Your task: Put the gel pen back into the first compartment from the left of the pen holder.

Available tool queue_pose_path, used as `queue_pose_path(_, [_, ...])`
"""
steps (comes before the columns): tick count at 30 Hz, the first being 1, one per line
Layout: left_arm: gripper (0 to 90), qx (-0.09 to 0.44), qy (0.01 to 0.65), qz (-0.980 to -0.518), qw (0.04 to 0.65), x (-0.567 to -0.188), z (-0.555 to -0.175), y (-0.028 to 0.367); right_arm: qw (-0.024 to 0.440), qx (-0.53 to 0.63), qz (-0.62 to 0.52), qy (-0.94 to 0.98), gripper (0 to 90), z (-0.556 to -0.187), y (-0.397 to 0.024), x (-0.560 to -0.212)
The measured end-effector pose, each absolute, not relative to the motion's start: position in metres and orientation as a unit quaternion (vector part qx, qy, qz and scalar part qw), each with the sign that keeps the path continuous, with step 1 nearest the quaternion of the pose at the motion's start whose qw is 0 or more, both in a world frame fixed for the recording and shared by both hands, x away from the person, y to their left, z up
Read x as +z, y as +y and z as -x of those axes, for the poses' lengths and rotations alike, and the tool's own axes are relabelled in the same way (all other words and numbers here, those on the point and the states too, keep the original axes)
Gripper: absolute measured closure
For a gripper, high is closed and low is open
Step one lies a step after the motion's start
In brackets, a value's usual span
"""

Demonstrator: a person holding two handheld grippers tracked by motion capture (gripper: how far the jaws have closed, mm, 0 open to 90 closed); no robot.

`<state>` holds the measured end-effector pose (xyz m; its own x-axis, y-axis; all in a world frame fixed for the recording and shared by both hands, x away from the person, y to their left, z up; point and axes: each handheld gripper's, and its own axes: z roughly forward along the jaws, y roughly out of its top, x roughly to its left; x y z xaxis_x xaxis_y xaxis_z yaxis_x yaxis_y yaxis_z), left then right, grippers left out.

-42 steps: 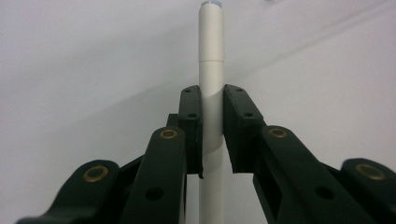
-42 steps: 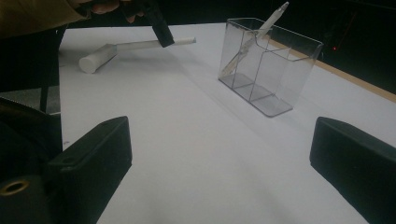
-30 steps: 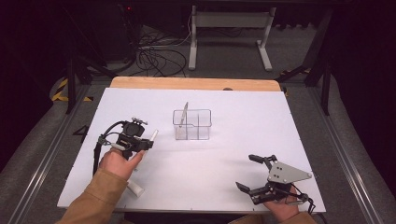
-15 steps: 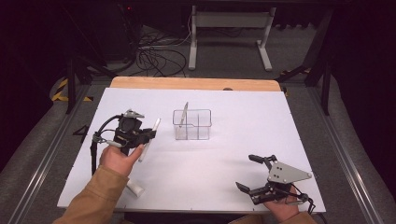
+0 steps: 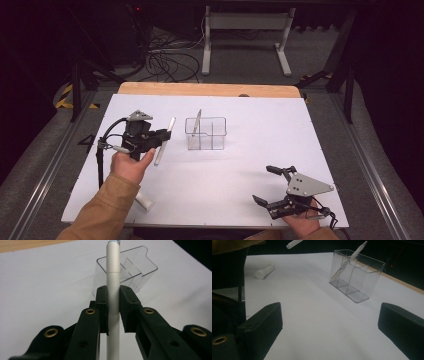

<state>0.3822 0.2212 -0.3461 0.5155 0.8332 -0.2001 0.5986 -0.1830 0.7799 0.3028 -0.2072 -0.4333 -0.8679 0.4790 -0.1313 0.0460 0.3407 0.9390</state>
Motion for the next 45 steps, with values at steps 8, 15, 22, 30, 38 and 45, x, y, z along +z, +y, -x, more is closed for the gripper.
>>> queue_pose_path(8, [78.3, 0.151, 0.458, -0.741, 0.467, -0.338, -0.383, 0.219, 0.196, 0.551, -0.164, 0.794, 6.2, -0.303, -0.207, -0.433])
queue_pose_path(15, [78.3, 0.15, 0.445, -0.735, 0.49, -0.333, -0.387, 0.217, 0.195, 0.552, -0.163, 0.794, 6.2, -0.302, -0.207, -0.433])
queue_pose_path(22, [78.3, 0.156, 0.431, -0.731, 0.505, -0.327, -0.391, 0.211, 0.196, 0.552, -0.162, 0.794, 6.2, -0.303, -0.207, -0.433])
queue_pose_path(30, [78.3, 0.161, 0.414, -0.725, 0.526, -0.322, -0.395, 0.206, 0.197, 0.552, -0.161, 0.794, 6.2, -0.302, -0.208, -0.433])
queue_pose_path(38, [78.3, 0.149, 0.412, -0.727, 0.529, -0.32, -0.406, 0.196, 0.195, 0.551, -0.16, 0.795, 6.1, -0.302, -0.207, -0.433])
queue_pose_path(45, [78.3, 0.144, 0.406, -0.732, 0.528, -0.318, -0.417, 0.18, 0.196, 0.551, -0.159, 0.796, 6.1, -0.302, -0.208, -0.433])
